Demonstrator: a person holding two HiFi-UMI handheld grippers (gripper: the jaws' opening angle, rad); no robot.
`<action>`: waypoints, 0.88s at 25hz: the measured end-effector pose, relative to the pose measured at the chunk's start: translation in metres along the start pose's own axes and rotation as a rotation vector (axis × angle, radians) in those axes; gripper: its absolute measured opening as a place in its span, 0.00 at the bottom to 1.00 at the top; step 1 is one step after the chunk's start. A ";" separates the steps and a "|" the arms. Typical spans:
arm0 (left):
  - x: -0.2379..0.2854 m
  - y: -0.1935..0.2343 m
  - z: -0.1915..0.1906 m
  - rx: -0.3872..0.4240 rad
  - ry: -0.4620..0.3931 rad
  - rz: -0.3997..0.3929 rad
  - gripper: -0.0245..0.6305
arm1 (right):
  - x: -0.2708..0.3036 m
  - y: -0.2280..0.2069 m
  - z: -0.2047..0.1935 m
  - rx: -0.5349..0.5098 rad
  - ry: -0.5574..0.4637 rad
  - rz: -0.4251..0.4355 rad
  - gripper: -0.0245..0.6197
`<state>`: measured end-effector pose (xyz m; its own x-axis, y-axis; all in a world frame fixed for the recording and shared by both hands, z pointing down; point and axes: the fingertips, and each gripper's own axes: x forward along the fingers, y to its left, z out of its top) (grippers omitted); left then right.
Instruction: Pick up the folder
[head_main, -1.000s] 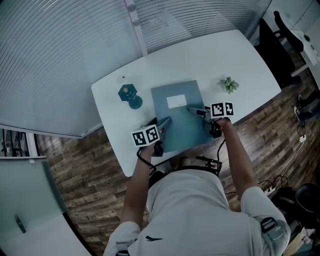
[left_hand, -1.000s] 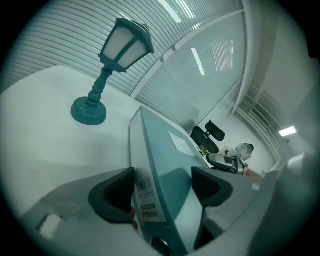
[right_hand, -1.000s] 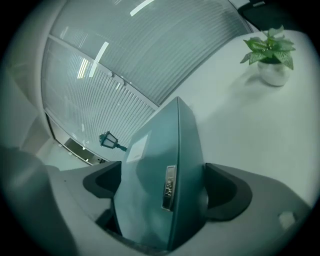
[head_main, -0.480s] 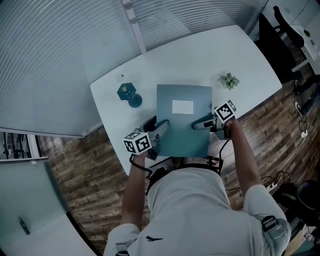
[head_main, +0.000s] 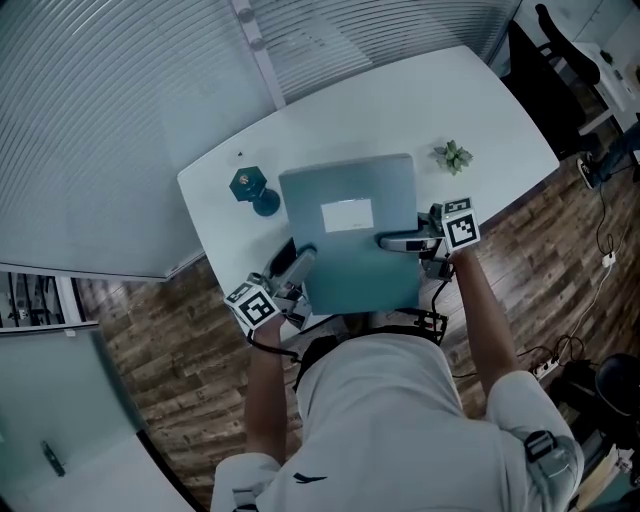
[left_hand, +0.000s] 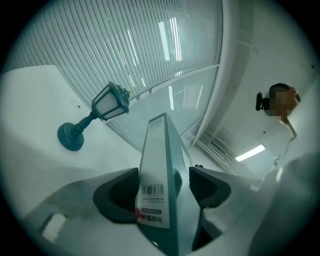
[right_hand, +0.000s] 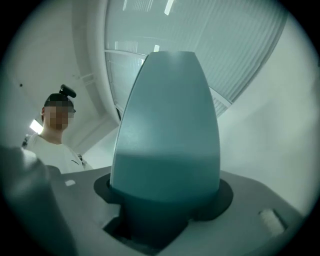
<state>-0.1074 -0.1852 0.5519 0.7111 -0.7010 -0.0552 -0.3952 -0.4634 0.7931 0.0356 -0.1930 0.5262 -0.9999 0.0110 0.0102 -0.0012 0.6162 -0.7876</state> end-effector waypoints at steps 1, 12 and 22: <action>-0.003 -0.009 0.007 0.003 -0.011 -0.026 0.53 | 0.000 0.009 0.003 -0.029 -0.011 0.022 0.54; -0.007 -0.093 0.021 0.154 0.151 -0.286 0.64 | 0.007 0.084 0.025 -0.197 -0.064 0.192 0.54; -0.011 -0.143 0.027 0.395 0.176 -0.310 0.55 | 0.014 0.139 0.047 -0.415 -0.013 0.167 0.55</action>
<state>-0.0744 -0.1263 0.4226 0.9027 -0.4128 -0.1213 -0.3158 -0.8271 0.4649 0.0208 -0.1442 0.3885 -0.9860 0.1289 -0.1055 0.1634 0.8708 -0.4637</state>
